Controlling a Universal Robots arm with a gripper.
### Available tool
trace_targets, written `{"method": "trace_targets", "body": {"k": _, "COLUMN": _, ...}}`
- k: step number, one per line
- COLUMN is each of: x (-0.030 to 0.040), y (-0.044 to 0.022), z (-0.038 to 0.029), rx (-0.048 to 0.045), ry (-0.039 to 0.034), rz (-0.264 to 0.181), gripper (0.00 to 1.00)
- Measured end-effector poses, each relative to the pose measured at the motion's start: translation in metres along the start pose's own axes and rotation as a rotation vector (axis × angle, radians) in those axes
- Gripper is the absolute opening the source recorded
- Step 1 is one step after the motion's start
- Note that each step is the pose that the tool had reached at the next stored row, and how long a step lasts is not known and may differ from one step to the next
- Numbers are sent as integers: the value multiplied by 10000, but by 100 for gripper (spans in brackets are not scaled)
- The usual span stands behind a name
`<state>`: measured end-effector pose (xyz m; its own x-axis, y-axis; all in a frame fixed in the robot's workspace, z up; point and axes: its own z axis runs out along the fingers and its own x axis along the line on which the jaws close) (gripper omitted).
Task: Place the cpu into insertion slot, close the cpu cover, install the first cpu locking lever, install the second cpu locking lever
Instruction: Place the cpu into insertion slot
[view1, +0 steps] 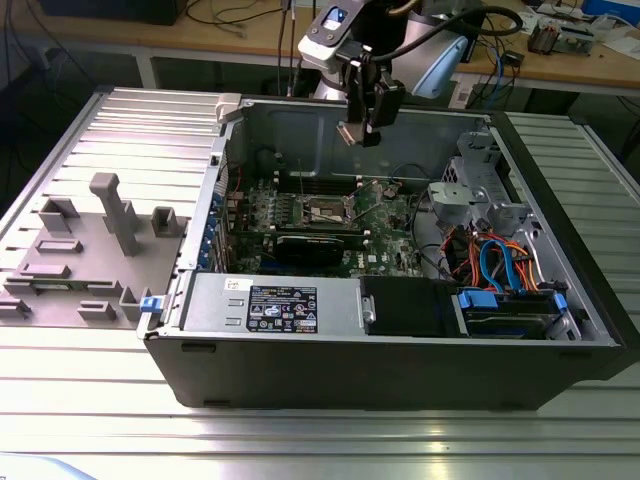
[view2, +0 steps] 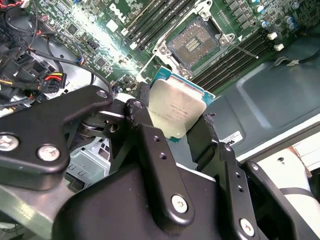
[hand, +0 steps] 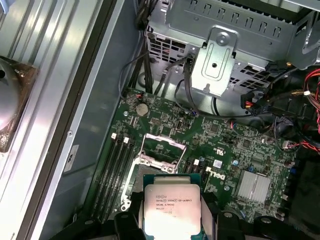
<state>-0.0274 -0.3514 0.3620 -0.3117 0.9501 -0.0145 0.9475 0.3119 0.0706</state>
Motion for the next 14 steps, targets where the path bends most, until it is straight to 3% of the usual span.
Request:
{"method": "trace_targets", "body": {"k": 10, "x": 0, "y": 0, "z": 1, "rx": -1, "ry": 1, "rz": 5, "gripper": 54}}
{"method": "trace_targets", "body": {"k": 14, "x": 0, "y": 0, "z": 1, "rx": 3, "ry": -20, "rz": 286, "gripper": 54}}
